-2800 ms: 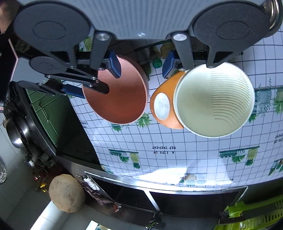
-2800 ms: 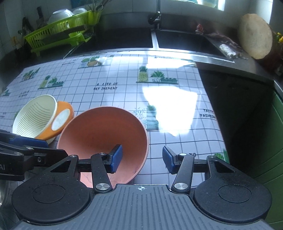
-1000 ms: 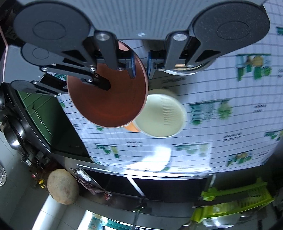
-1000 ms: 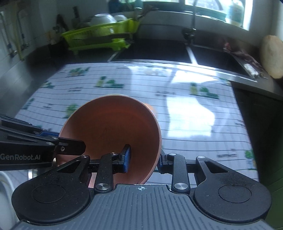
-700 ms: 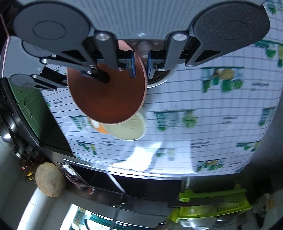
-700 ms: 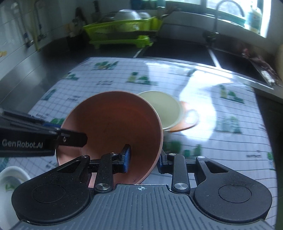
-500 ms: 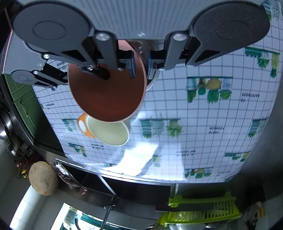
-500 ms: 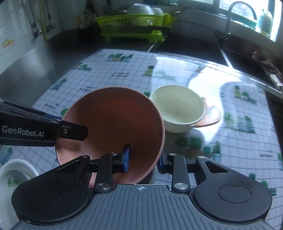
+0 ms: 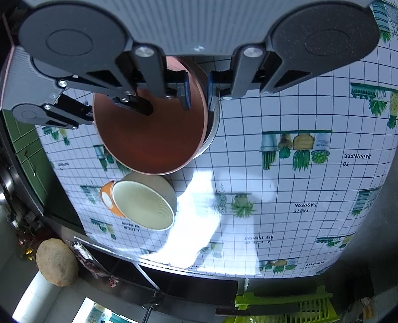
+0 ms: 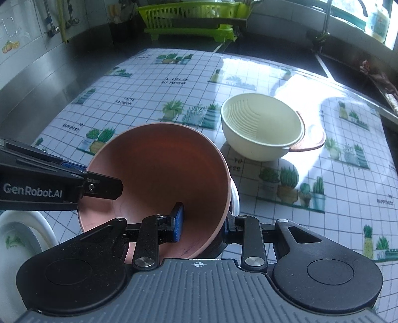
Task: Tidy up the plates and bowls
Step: 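Lower the terracotta bowl into the steel bowl with the left gripper, then open the left gripper and withdraw from the nested bowls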
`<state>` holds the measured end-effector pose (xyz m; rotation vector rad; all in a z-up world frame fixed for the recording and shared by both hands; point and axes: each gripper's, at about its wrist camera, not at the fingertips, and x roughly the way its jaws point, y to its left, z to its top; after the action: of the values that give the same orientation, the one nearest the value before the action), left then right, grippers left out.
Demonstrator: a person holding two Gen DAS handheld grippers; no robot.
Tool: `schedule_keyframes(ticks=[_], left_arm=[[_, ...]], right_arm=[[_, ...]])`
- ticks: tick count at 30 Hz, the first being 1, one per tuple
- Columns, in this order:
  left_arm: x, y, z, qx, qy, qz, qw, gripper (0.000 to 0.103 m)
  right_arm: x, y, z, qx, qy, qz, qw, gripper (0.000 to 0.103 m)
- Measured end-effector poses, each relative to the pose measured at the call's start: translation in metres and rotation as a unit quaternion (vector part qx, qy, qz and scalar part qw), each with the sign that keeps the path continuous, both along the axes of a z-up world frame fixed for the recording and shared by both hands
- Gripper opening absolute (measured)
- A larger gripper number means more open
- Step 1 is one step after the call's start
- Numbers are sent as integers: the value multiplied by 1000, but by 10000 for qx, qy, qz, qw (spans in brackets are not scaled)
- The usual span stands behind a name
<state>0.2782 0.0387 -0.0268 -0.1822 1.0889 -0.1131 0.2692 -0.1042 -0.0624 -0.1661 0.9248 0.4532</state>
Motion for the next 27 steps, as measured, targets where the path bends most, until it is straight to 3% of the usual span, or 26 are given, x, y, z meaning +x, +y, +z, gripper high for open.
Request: schedule_keyframes(ticks=[11, 18, 24, 27], left_arm=[[6, -5, -3, 83, 73, -21, 9999, 16], [8, -12, 2, 233, -15, -12, 9997, 40], [10, -15, 12, 340, -195, -46, 9992, 49], [13, -17, 18, 400, -290, -39, 9988, 53]], right_arm=[[0, -1, -8, -35, 32, 106, 9999, 32], [-4, -9, -1, 155, -8, 196, 9997, 41], [-4, -18, 8, 350, -4, 229, 9991, 45], [-3, -25, 14, 415, -64, 159, 9990, 51]])
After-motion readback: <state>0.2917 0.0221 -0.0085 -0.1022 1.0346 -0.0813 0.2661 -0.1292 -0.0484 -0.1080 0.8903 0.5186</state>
